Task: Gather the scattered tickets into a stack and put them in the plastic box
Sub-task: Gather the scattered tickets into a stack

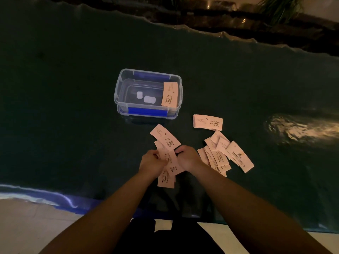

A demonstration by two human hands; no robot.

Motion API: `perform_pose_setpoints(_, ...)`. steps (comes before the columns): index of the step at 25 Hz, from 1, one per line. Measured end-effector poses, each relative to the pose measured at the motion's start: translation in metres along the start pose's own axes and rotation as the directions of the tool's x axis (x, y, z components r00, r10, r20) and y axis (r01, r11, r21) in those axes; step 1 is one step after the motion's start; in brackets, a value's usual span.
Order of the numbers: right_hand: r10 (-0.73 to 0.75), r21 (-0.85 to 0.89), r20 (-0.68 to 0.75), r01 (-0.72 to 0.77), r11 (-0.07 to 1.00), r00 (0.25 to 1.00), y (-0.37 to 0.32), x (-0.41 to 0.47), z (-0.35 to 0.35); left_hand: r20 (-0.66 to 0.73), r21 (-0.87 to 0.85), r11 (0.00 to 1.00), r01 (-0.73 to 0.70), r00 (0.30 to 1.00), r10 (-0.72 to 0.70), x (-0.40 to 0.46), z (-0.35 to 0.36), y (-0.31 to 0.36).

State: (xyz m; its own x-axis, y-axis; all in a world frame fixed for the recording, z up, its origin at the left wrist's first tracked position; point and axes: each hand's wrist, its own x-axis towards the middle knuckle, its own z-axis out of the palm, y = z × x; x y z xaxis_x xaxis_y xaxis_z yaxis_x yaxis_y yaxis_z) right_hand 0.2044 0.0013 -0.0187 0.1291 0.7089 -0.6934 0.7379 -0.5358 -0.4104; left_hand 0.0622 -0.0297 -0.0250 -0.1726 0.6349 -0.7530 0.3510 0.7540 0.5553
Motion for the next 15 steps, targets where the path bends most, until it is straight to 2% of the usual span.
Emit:
perform_pose_setpoints(2,0.026,-0.035,-0.094,-0.030,0.999,0.995,-0.010,0.008,-0.014,0.002,-0.009,1.000,-0.013,1.000,0.013,-0.001,-0.002,-0.003)
perform_pose_setpoints(4,-0.014,-0.021,-0.175,0.010,1.000,0.985,-0.021,0.018,-0.024,0.007,-0.048,0.999,-0.013,1.000,0.013,-0.001,-0.004,-0.009)
perform_pose_setpoints(7,-0.123,-0.025,-0.092,0.121,0.992,0.988,-0.040,0.029,-0.027,0.023,-0.146,0.987,0.068,0.998,-0.065,-0.004,-0.005,-0.018)
perform_pose_setpoints(11,-0.094,-0.155,-0.010,0.091,0.984,0.996,-0.051,0.036,-0.016,0.080,-0.349,0.924,0.154,0.988,-0.135,-0.002,-0.007,-0.020)
perform_pose_setpoints(15,-0.092,-0.169,0.038,0.097,0.981,0.995,-0.045,0.028,-0.008,0.110,-0.380,0.910,0.169,0.984,-0.137,0.002,-0.009,-0.014)
